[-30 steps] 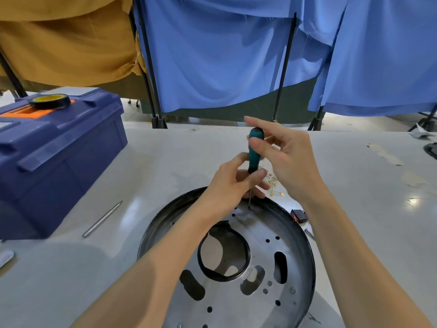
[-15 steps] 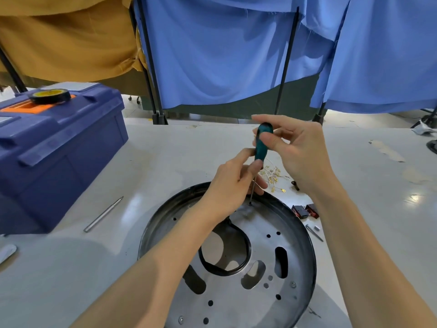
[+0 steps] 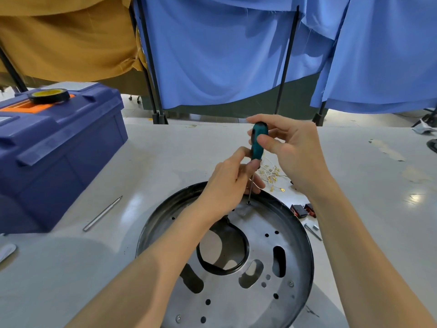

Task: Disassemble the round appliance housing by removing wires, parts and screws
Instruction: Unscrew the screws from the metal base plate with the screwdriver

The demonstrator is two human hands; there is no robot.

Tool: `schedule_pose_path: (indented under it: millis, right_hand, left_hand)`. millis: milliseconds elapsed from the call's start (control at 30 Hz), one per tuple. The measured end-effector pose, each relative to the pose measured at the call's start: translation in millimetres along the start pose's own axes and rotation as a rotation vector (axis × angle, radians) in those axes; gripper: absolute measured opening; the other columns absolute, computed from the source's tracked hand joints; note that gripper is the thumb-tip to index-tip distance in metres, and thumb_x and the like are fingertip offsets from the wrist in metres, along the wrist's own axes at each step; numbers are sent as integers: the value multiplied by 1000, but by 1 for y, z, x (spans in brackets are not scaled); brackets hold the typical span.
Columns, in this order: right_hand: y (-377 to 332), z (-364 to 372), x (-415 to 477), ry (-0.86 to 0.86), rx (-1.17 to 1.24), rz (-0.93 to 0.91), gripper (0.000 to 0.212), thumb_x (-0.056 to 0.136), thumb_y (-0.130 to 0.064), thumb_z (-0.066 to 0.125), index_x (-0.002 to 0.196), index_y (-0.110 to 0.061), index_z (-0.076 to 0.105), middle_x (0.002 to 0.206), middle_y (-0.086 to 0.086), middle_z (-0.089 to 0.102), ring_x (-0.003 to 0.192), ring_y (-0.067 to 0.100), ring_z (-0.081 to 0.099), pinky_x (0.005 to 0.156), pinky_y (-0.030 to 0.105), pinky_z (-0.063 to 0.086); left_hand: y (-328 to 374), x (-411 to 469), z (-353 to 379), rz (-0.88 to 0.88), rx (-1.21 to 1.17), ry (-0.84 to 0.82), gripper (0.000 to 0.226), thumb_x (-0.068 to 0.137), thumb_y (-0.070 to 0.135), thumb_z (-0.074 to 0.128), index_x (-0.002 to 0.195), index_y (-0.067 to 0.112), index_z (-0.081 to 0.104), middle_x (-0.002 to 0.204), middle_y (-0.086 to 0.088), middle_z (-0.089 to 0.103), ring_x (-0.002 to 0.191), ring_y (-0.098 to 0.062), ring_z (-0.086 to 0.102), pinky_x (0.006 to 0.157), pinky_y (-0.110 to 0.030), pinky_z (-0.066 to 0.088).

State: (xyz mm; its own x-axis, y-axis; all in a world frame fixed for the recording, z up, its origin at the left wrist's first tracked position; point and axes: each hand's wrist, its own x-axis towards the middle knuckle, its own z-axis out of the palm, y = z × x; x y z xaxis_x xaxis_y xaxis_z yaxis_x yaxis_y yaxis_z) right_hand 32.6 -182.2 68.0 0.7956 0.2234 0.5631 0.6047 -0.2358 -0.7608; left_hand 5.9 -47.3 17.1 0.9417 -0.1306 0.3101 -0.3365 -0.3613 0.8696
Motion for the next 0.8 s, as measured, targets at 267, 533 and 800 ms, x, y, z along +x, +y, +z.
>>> schedule_pose_path:
  millis: [267,533,800]
  right_hand:
    - [-3,3,-1,-5,-10,-19,27,81,-14,75,105,-25,72,92,4,62,78,4,56,77,19,51]
    - [-4,0,0,-95,113,15,27,90,3,58,110,-11,69,103,7,70,85,17,72,81,26,57]
    - [-5,7,-2,3,36,-19,38,80,0,70,108,-25,71,92,0,67,78,2,60,78,16,51]
  left_hand:
    - [2,-1,-2,-20,-56,55,23,96,36,53,96,13,47,74,-7,73,69,-18,71,73,-36,59]
    - [1,-1,-1,-42,-39,22,19,97,33,52,104,16,51,75,-4,74,71,-15,71,77,-35,58]
    - [5,-2,-2,-2,-63,-13,32,100,34,42,126,17,47,87,-5,74,72,-18,72,77,-33,58]
